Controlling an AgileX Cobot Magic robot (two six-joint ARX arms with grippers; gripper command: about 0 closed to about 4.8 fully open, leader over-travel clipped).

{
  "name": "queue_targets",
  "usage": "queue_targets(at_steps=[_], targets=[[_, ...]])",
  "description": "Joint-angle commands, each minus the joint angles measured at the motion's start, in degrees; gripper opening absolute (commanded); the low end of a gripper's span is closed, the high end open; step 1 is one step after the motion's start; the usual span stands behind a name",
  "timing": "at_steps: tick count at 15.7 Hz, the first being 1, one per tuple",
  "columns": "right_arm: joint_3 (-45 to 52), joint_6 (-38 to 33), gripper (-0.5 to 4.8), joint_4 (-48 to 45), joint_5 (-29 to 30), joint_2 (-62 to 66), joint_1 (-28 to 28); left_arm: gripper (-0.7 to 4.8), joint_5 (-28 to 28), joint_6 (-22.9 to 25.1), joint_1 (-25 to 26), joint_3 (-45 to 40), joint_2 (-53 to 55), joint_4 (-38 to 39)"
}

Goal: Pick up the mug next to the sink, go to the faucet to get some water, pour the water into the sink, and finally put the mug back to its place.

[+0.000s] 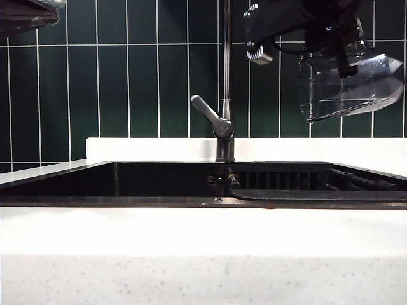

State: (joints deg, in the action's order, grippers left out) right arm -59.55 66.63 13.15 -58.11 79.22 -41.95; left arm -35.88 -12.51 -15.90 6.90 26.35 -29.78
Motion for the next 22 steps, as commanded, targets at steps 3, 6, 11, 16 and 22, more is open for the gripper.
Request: queue_targets(at_steps=[3, 6, 11, 16, 22], targets=[[-0.3, -36.4, -0.09, 8.1, 13.3, -6.6, 1.3, -0.06, -0.4, -1.4, 0.1, 0.0, 0.0, -0.8], [4.1, -52.3, -0.09, 3.7, 27.0, -15.3, 7.3, -0.06, -1.8, -1.9, 0.1, 0.0, 0.0, -0.8], [20.1, -57.4, -0.09, -13.2, 50.2, -30.2, 22.4, -0.06, -4.3, -3.0, 0.1, 0.0, 0.0, -0.8], [28.5, -66.1, -0.09, -19.6, 72.4, -35.9, 46.4, -0.06, -4.5, -3.8, 0.1, 0.0, 0.0, -0.8], [34.0, -72.6, -0.09, -32.2, 84.2, -30.5, 60.6, -0.06, -4.4, -3.8, 0.1, 0.0, 0.0, -0.9]])
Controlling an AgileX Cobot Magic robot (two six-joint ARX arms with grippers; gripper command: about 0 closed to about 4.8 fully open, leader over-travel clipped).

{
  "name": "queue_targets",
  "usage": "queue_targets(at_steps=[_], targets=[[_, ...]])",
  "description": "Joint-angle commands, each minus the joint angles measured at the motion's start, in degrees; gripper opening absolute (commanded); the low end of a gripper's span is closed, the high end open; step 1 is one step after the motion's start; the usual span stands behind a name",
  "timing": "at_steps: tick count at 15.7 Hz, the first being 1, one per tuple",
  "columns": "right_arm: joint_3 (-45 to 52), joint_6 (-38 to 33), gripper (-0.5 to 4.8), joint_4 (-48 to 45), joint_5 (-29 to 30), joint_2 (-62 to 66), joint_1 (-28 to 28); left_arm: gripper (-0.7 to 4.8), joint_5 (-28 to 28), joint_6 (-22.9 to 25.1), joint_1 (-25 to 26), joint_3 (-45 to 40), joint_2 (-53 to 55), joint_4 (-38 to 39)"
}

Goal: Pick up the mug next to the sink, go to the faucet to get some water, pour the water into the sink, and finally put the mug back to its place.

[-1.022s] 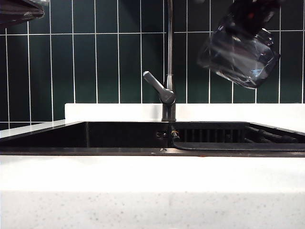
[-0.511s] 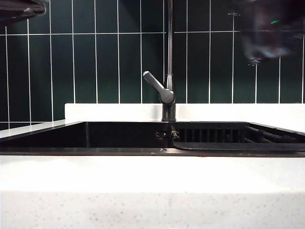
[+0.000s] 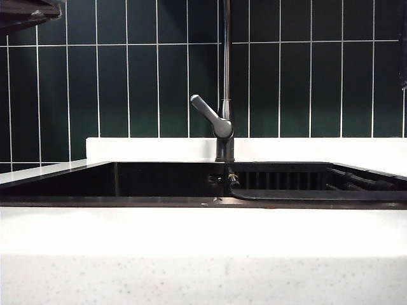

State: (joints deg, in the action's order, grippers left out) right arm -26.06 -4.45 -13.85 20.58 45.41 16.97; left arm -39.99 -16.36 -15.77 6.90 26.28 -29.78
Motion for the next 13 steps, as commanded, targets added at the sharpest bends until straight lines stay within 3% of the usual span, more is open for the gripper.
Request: queue_targets(at_steps=[1, 9, 13], targets=[[0.4, -1.4, -0.09, -7.5, 6.5, 6.5, 1.8, -0.06, -0.3, 0.0, -0.1, 0.0, 0.0, -0.9], [0.0, -0.1, -0.09, -25.8, 6.6, 29.1, 1.8, -0.06, -0.3, 1.0, -0.1, 0.0, 0.0, -0.8], [-6.0, 3.3, -0.09, -26.5, 10.0, 38.0, 1.8, -0.06, -0.3, 1.3, -0.1, 0.0, 0.0, -0.8]])
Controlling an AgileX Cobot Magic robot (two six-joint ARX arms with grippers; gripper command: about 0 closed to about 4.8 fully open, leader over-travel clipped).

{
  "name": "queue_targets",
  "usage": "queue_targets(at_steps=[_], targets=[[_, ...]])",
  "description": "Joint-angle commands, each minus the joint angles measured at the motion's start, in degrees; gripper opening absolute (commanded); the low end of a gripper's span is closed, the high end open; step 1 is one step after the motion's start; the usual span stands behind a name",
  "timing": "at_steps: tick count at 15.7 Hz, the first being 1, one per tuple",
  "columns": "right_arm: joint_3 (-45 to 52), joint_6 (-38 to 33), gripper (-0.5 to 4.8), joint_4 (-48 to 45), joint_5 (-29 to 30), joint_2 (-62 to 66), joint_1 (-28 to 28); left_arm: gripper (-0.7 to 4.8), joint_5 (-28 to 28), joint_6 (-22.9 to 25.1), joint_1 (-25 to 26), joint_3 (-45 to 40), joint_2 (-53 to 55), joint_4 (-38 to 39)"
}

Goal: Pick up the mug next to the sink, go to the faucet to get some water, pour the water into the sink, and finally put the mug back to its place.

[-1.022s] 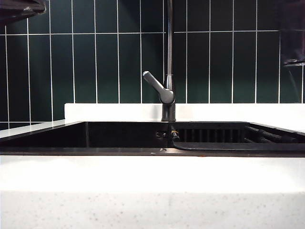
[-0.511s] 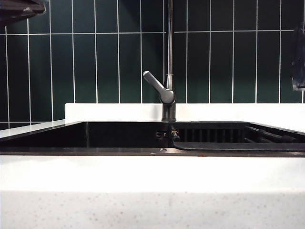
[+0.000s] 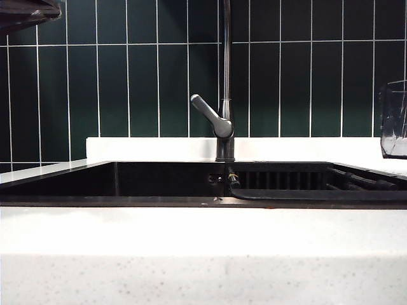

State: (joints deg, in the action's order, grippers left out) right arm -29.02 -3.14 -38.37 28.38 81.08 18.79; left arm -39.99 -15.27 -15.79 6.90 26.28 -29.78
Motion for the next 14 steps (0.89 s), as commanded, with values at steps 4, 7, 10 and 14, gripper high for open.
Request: queue_targets(at_steps=[4, 7, 10, 14], targets=[[-7.3, 5.4, -0.09, -0.3, 2.9, 5.2, 0.3, -0.06, -0.3, 0.2, 0.0, 0.0, 0.0, -0.8], [-9.0, 6.5, -0.09, -0.2, 2.9, 8.0, 0.3, -0.06, -0.3, 0.2, 0.0, 0.0, 0.0, -0.8], [-9.9, 8.2, -0.09, -0.2, 2.9, 9.5, 0.3, -0.06, 0.1, 2.8, 0.0, 0.0, -0.2, -1.1], [-9.9, 9.4, -0.09, -0.3, 3.1, 9.5, 2.2, -0.06, 5.2, 9.7, 0.0, 0.0, -0.3, 2.5]])
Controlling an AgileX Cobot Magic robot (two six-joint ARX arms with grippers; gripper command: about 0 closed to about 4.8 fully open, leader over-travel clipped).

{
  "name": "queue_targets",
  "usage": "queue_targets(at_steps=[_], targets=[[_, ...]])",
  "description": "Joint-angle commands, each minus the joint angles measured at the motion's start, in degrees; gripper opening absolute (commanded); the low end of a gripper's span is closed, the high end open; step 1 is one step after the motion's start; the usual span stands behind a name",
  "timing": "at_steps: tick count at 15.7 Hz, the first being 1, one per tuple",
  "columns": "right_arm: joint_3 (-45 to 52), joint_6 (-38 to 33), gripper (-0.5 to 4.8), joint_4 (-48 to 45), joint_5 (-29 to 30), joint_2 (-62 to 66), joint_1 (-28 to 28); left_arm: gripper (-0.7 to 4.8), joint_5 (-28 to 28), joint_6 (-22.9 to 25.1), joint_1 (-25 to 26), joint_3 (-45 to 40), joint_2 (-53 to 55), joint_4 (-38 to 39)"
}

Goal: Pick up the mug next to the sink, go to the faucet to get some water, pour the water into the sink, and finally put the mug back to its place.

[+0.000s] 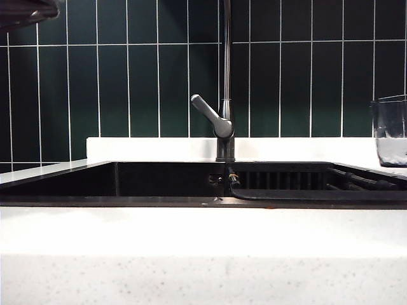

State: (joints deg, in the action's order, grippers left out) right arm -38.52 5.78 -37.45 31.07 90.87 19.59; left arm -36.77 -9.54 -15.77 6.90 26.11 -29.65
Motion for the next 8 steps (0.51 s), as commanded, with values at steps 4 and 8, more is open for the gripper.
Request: queue_targets(at_steps=[4, 8], targets=[[-0.7, 0.5, -0.09, -1.4, 2.5, -0.2, 3.9, -0.06, 7.4, 6.6, -0.1, -1.1, -3.5, 3.0], [-1.0, 0.3, -0.09, -2.3, 3.6, 1.5, 4.2, -0.06, 13.0, 7.4, -0.1, -3.8, -15.6, 11.6]])
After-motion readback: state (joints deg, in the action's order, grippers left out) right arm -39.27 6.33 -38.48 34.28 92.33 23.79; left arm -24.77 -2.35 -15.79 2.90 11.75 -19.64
